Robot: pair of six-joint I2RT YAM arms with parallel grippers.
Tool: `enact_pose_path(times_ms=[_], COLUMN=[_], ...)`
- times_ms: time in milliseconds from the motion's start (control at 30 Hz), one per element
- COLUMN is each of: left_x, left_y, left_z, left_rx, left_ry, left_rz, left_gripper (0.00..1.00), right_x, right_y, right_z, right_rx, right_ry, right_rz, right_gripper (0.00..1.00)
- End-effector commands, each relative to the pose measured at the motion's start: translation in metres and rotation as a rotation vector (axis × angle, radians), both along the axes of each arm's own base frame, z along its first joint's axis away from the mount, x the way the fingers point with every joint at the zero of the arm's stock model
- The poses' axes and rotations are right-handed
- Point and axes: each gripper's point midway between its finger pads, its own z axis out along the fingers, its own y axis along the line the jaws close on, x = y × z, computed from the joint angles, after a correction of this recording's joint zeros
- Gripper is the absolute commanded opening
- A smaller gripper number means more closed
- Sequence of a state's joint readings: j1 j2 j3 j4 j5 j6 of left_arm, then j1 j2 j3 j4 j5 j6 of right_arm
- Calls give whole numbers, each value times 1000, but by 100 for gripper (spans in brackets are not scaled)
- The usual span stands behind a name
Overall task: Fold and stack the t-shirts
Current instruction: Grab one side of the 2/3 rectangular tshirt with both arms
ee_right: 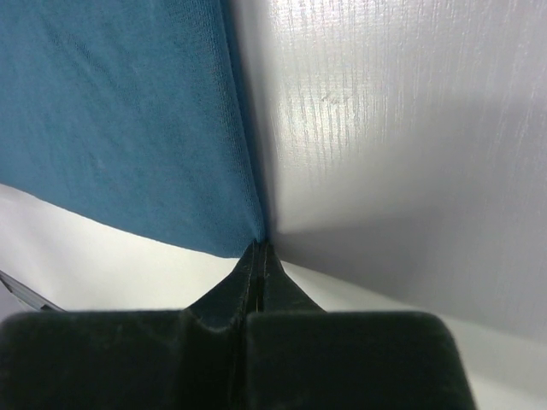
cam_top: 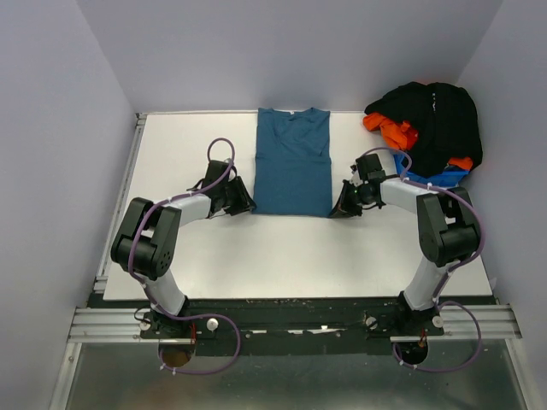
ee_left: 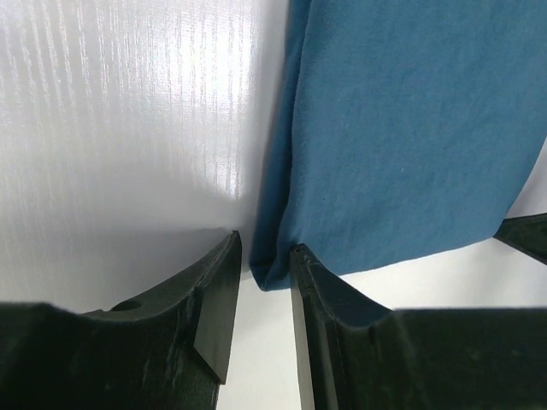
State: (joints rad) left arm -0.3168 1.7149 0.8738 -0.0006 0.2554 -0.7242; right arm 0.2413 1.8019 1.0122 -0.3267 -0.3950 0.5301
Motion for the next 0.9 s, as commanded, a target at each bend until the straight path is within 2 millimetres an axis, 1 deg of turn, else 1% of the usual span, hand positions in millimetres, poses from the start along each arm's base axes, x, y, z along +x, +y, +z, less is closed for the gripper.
enact_pose_path(times_ms=[0, 100, 167, 233, 267, 333, 400, 433, 467, 600, 633, 767, 867], left_x=[-12, -13, -16, -18, -16, -17, -16, -16, -15, -14, -20, -33, -44], left_y=[-7, -9, -11, -9, -11, -13, -14, -14, -13, -9, -7, -13, -13], left_z=[-6, -9, -13, -19, -19, -19, -17, -14, -11, 11, 12, 29, 40], left_rx=[-16, -16, -23, -23, -37, -55, -58, -59, -53, -27, -16, -24, -24], left_ry=[31, 40, 57, 83, 67, 63, 54, 52, 43, -10, 2, -15, -27], left_rz=[-43, -47, -55, -26, -21, -11, -15, -15, -15, -19, -22, -51, -58], left_gripper=[43, 40, 35, 29, 27, 19, 9, 2, 0, 0, 0, 0, 0], right_x=[1, 2, 2, 2, 1, 1, 1, 1, 1, -5, -9, -24, -39], right_y=[3, 4, 3, 4, 4, 5, 6, 6, 6, 4, 4, -1, -4], right_z=[-3, -2, -1, 1, 1, 3, 7, 10, 15, 36, 40, 54, 63], right_rx=[-1, 1, 0, 5, 6, 11, 16, 18, 22, 31, 33, 30, 32], right_ry=[1, 0, -1, -4, -2, -5, -14, -17, -25, -70, -78, -103, -122], right_rz=[17, 18, 16, 19, 19, 21, 23, 24, 24, 30, 33, 55, 63], right_gripper=[1, 1, 1, 1, 1, 1, 1, 1, 1, 1, 1, 1, 1])
